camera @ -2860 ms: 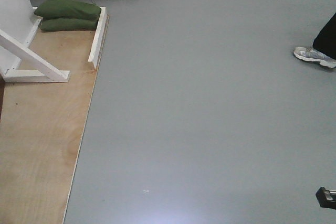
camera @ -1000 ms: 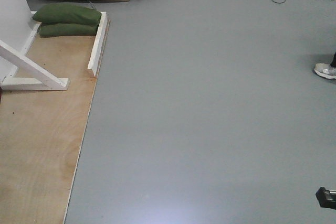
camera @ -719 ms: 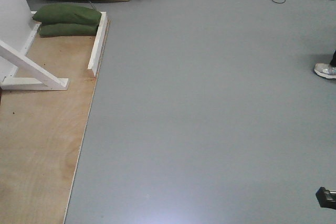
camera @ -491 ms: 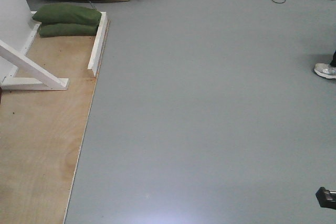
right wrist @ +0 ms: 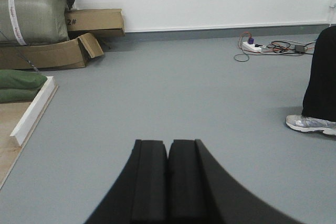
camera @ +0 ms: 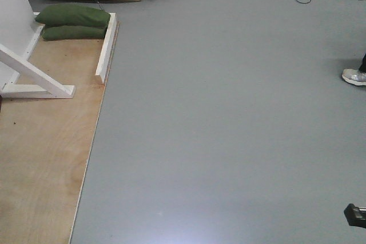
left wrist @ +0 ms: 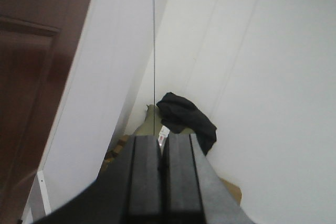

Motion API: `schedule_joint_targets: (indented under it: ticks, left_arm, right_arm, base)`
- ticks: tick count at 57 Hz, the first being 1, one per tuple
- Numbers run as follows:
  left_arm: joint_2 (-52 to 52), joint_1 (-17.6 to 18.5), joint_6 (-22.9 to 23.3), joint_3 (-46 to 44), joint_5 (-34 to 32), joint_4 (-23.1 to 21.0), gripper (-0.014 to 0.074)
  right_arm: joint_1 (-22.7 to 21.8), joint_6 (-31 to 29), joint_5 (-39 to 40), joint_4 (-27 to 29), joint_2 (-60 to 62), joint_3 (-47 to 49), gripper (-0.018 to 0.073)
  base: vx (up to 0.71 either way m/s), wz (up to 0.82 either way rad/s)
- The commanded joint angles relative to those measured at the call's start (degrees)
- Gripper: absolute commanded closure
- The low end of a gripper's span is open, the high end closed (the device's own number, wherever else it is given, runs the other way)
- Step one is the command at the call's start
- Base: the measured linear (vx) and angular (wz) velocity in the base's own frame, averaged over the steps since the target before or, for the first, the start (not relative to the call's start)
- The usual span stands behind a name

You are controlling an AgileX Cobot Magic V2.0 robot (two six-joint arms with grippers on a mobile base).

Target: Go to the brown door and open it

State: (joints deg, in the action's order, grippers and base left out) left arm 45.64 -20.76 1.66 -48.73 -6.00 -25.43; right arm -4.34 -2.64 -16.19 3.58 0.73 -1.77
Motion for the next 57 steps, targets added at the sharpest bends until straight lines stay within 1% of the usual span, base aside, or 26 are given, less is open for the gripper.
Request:
schedule_joint_targets:
  ticks: [1, 3, 8, 11, 17, 20, 21, 26, 35, 41, 45, 49, 54, 57]
  left_arm:
    - [3.13, -2.56, -3.19, -3.95, -8.61, -7.29, 0.0600]
    - [4.32, -3.92, -4.11, -4.66, -10.14, -8.98, 0.0600]
    - [6.73, -8.48, -3.87, -6.75, -13.17, -12.02, 0.0600]
    - [7.90, -11.05, -3.87, -8.07, -13.75, -13.63, 0.0600]
    - [10.64, -17.81, -3.87, -12.39, -13.04, -17.60, 0.0600]
    - [12.37, -20.88, -3.87, -15.09, -11.79, -19.44, 0.0600]
    - [13.26, -22.66, -3.93, -16.48, -10.96, -20.31, 0.0600]
    - [16.19, -28.56, -3.93, -21.14, -7.54, -22.46, 0.0600]
    - [21.42, -37.85, -3.93, -29.99, -0.12, -26.25, 0.0600]
    - [24.25, -43.53, -3.88, -34.12, 2.65, -28.60, 0.0600]
    - [26.39, -46.87, -3.83, -36.40, 4.09, -29.39, 0.0600]
    - [28.64, -49.44, -3.83, -38.41, 6.00, -29.77, 0.0600]
    - [31.70, -51.52, -3.72, -40.86, 9.08, -29.77, 0.0600]
    - [33.66, -52.19, -3.72, -42.51, 11.08, -29.77, 0.0600]
  right_arm:
    - [0.10, -0.32, 4.67, -0.01, 0.61, -0.29, 0.0559]
    - [0.10, -0.32, 4.67, -0.01, 0.61, -0.29, 0.0559]
    - [0.10, -0.32, 4.67, -0.01, 0.61, -0.29, 0.0559]
    - [0.10, -0.32, 4.67, -0.01, 0.61, -0.29, 0.0559]
    - [0.10, -0.32, 4.67, -0.01, 0.61, -0.29, 0.0559]
    - [0.10, -0.32, 4.67, -0.01, 0.61, -0.29, 0.0559]
    - [0.10, -0.32, 4.67, -0.01, 0.61, -0.29, 0.0559]
    - [0.10, -0.32, 4.67, -0.01, 0.61, -0.29, 0.0559]
    - [0.10, -0.32, 4.67, -0.01, 0.61, -0.29, 0.0559]
    - [0.10, -0.32, 4.67, -0.01, 0.61, -0.29, 0.0559]
    - [0.10, -0.32, 4.67, -0.01, 0.61, -0.29, 0.0559]
    - [0.10, -0.32, 4.67, -0.01, 0.61, -0.29, 0.0559]
    - [0.10, -0.32, 4.67, -0.01, 0.61, -0.29, 0.0559]
    - [0.10, -0.32, 4.67, -0.01, 0.61, -0.29, 0.0559]
  base:
    - [0.00, 0.00]
    - [0.00, 0.00]
    - [0.00, 0.00]
    - [0.00, 0.00]
    - [0.00, 0.00]
    - [0.00, 0.00]
    - [0.00, 0.00]
    - [0.00, 0.00]
    - [0.00, 0.00]
    - [0.00, 0.00]
    - [0.00, 0.00]
    - [0.00, 0.00]
    - [0.00, 0.00]
    - [0.00, 0.00]
